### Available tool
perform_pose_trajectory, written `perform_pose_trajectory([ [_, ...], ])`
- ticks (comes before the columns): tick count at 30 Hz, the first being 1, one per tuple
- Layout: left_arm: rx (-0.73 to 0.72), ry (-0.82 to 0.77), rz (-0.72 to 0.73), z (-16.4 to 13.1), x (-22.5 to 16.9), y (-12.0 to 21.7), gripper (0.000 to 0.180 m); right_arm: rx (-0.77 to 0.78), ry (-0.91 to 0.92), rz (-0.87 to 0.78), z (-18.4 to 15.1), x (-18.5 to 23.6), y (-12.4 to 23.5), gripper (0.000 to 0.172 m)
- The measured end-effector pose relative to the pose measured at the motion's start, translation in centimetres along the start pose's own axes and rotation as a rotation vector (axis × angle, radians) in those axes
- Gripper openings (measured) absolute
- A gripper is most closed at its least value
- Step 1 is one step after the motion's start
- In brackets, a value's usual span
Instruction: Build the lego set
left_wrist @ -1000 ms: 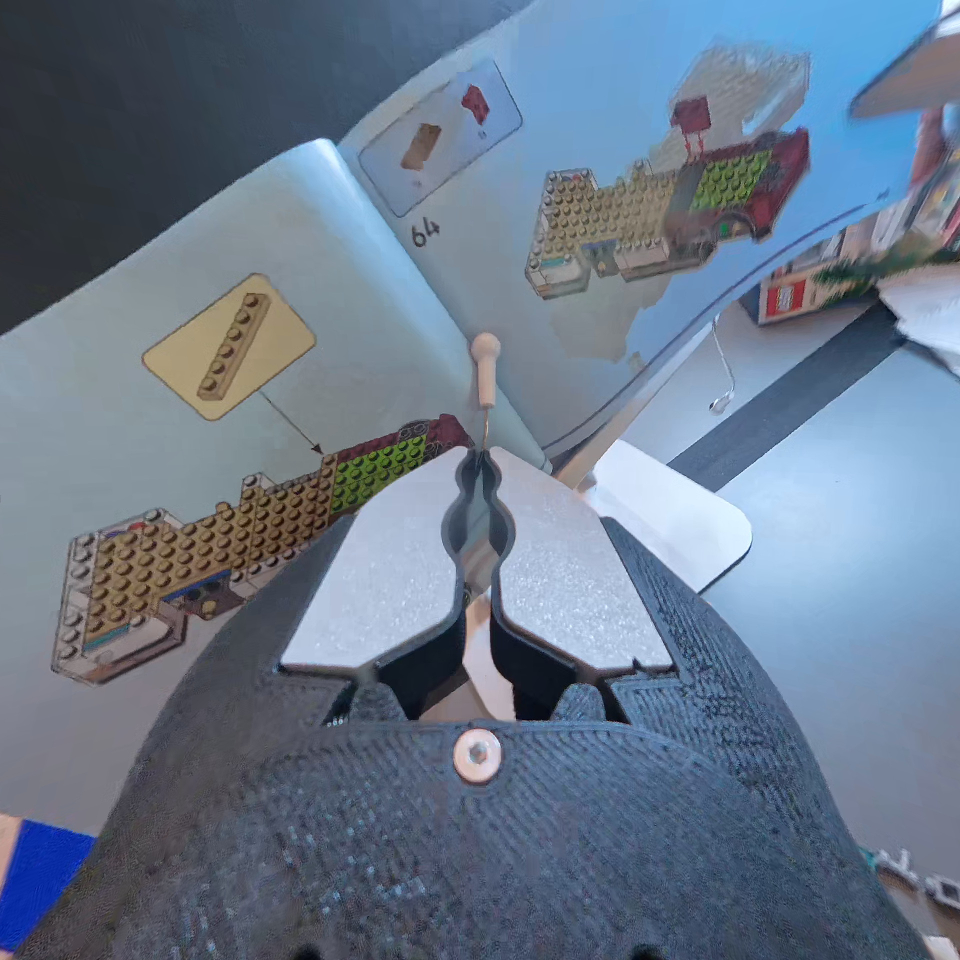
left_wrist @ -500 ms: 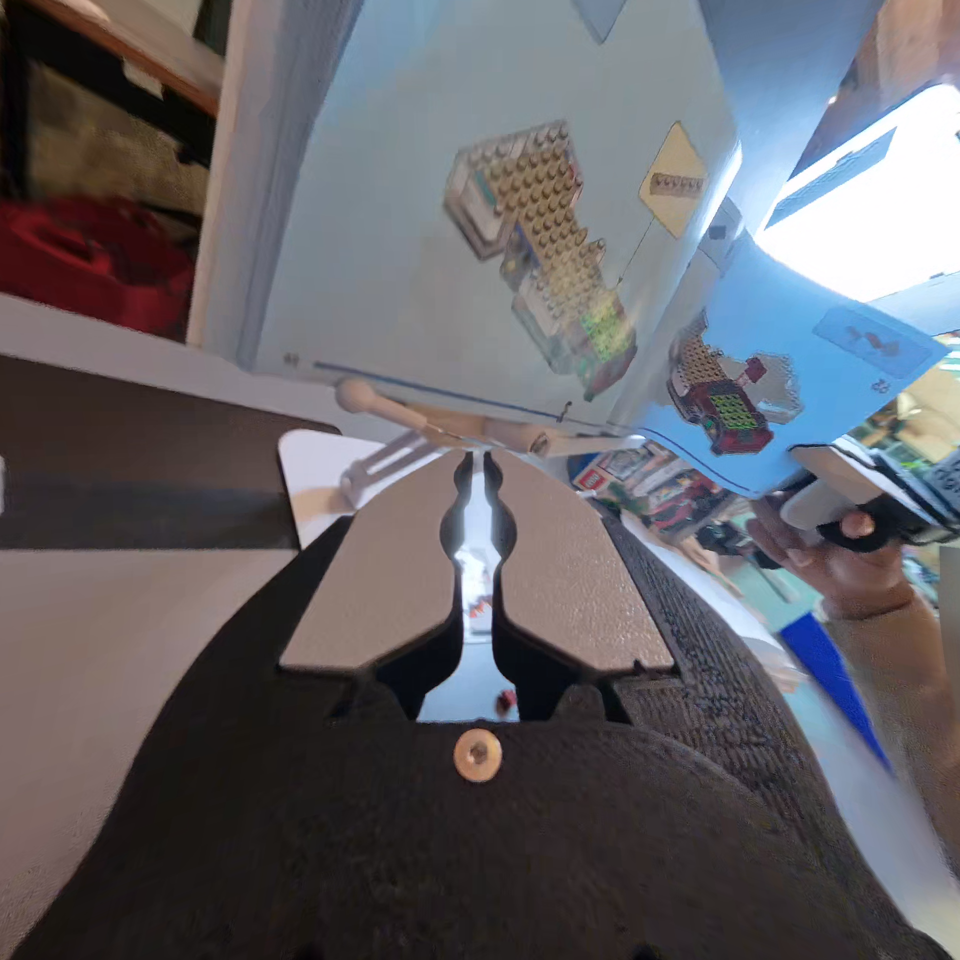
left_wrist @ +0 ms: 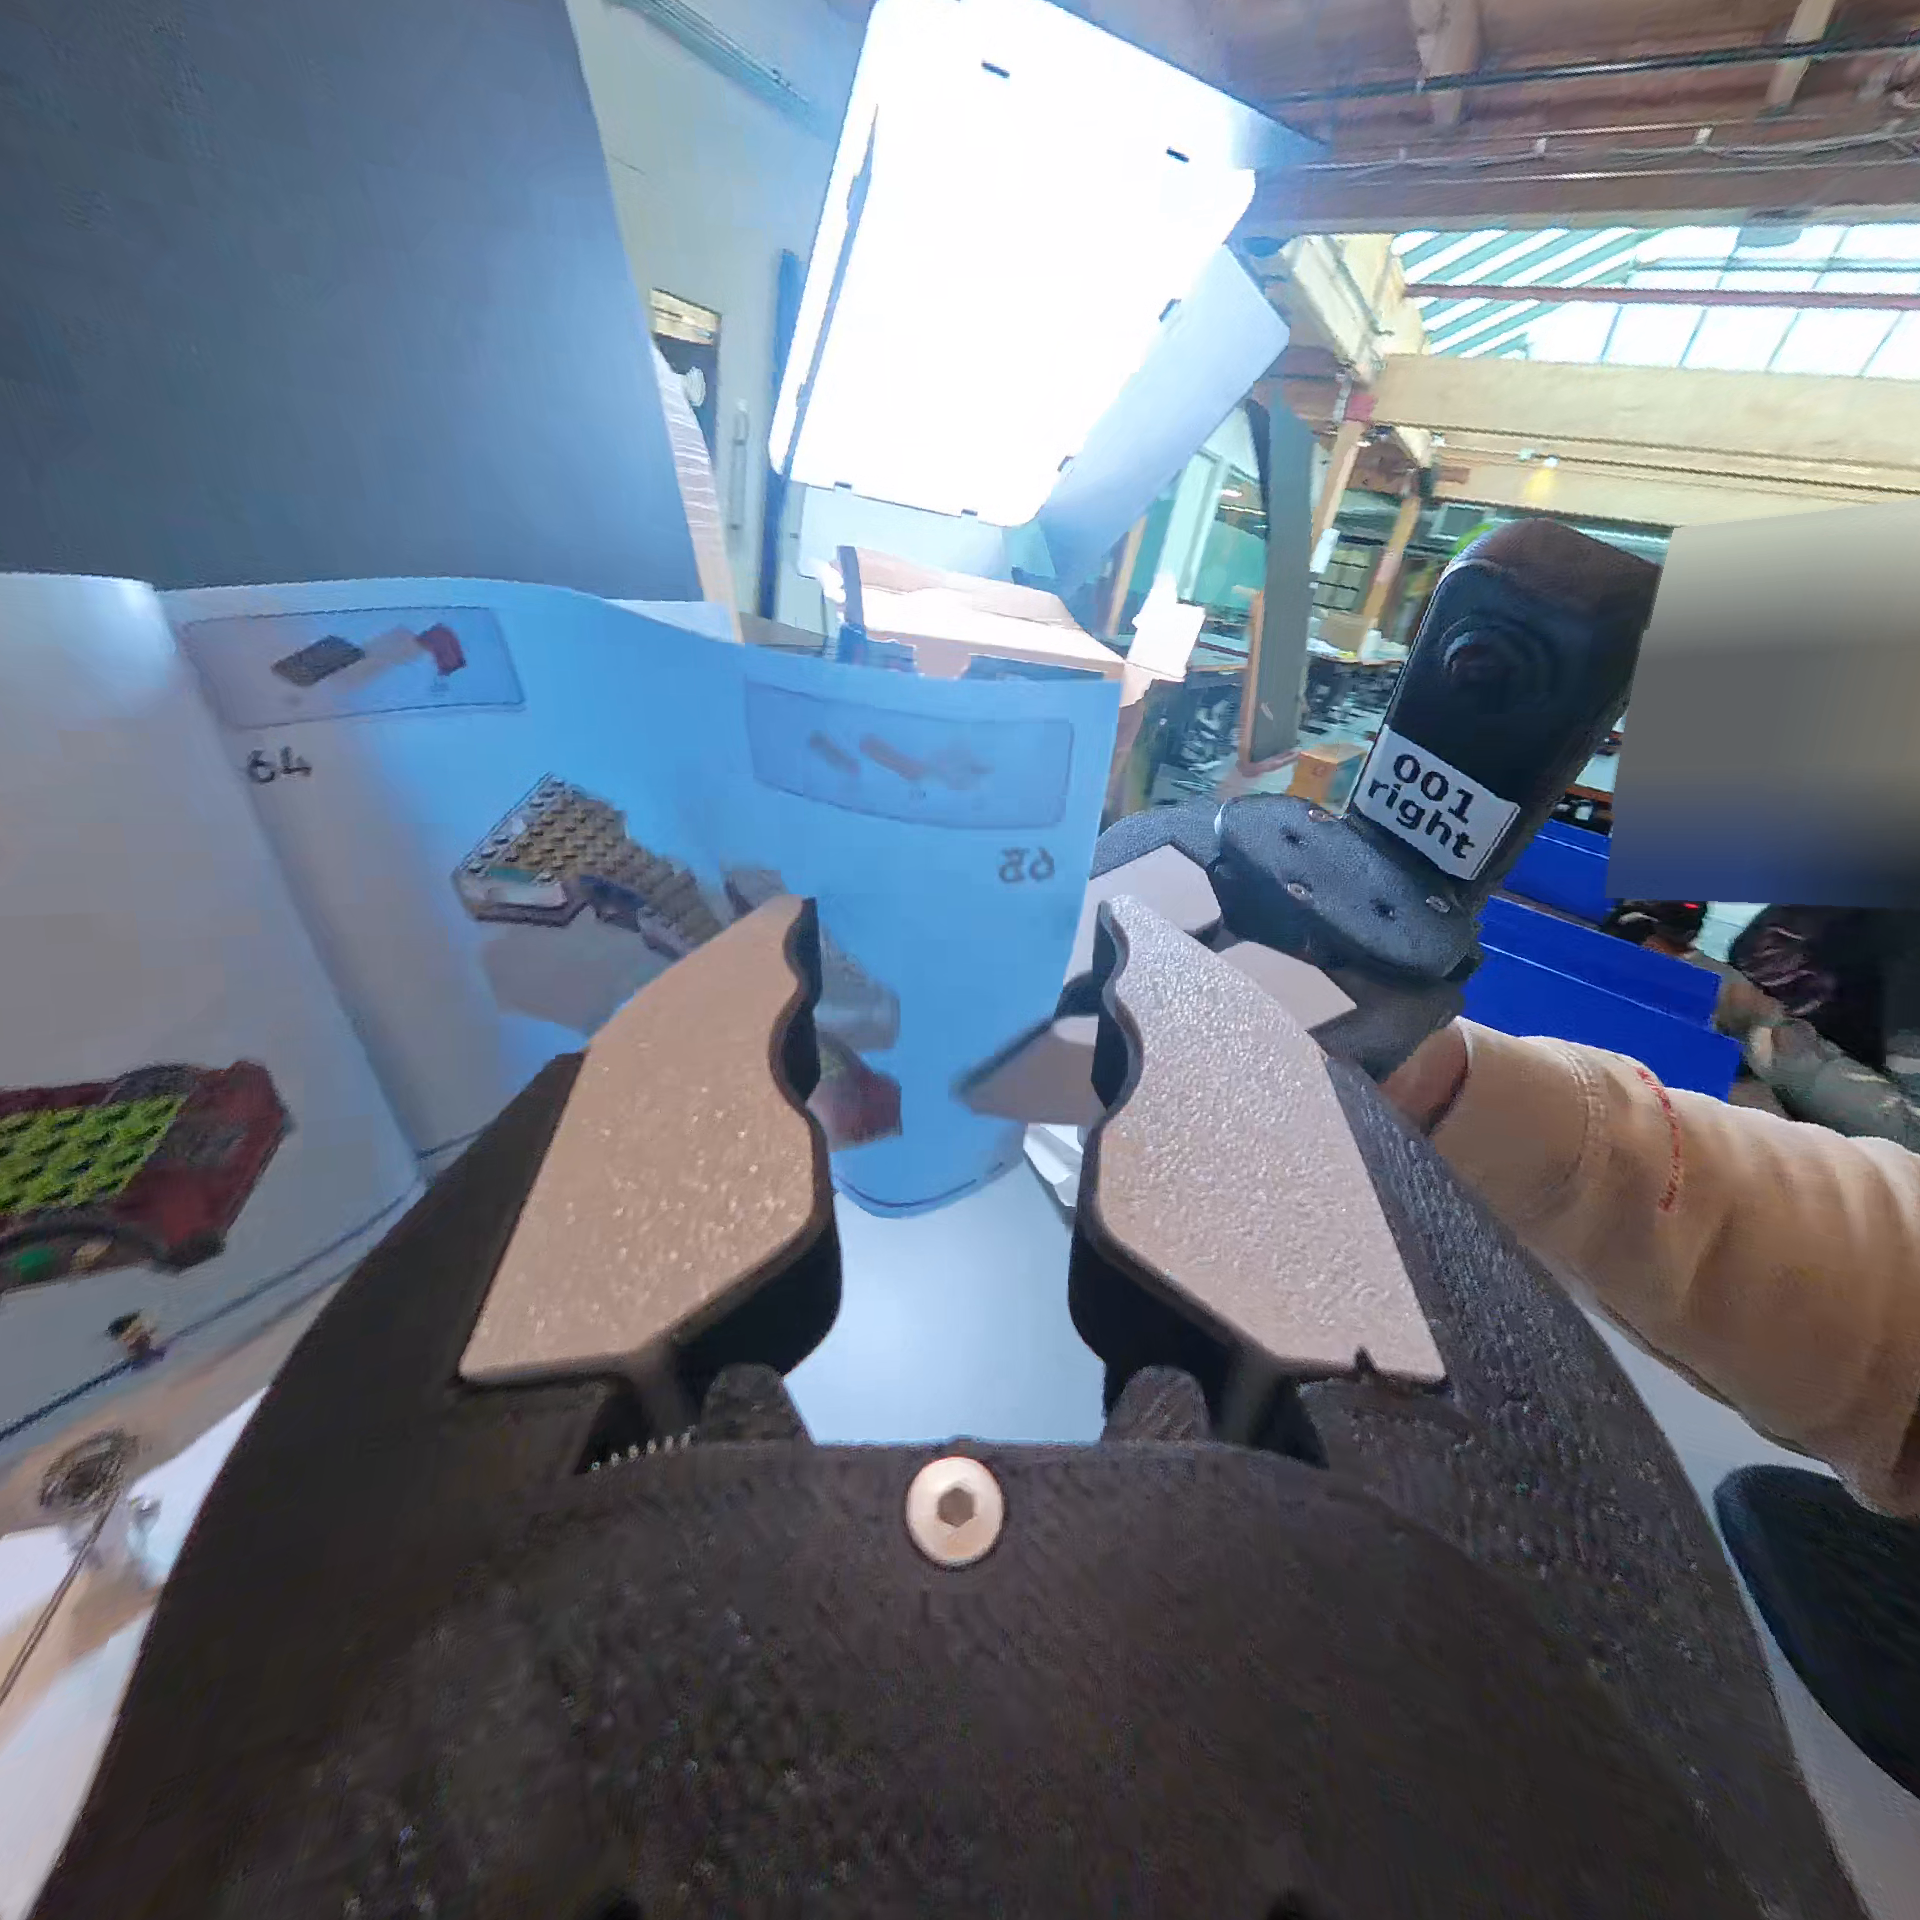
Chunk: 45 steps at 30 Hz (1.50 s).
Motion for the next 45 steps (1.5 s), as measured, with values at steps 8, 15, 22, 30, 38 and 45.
perform_pose_trajectory([
  [8, 0.001, 0.022, -0.175, -0.2, -0.1, -1.3, 0.024, -0.014, -0.028, 0.011, -0.7, -0.6, 1.2, 0.0],
  [15, 0.04, -0.047, -0.196, -0.9, -0.3, -1.2, 0.023, -0.048, -0.106, 0.042, -1.5, -1.4, 2.1, 0.0],
  [22, 0.06, -0.108, -0.189, -1.3, -0.8, -0.8, 0.027, -0.07, -0.145, 0.06, -1.5, -1.6, 2.2, 0.001],
  [30, 0.057, -0.148, -0.188, -1.1, -0.6, -0.6, 0.024, -0.098, -0.183, 0.074, -1.4, -1.8, 2.7, 0.0],
  [38, 0.061, -0.137, -0.189, -1.0, -0.6, -1.5, 0.027, -0.086, -0.179, 0.091, -1.7, -1.4, 2.6, 0.0],
  [45, 0.085, -0.178, -0.207, -1.2, -0.9, -1.7, 0.004, -0.054, -0.158, 0.1, -2.1, -1.3, 2.7, 0.001],
])
Point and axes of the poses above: each gripper's, where its closed fingertips meet, y back along the fingers, z out of its top, x = y × z across the jaws, the point moved 1 cm from there along y, back along the fingers, and after that the axes turned 7 degrees about x, right-handed, at the moved point
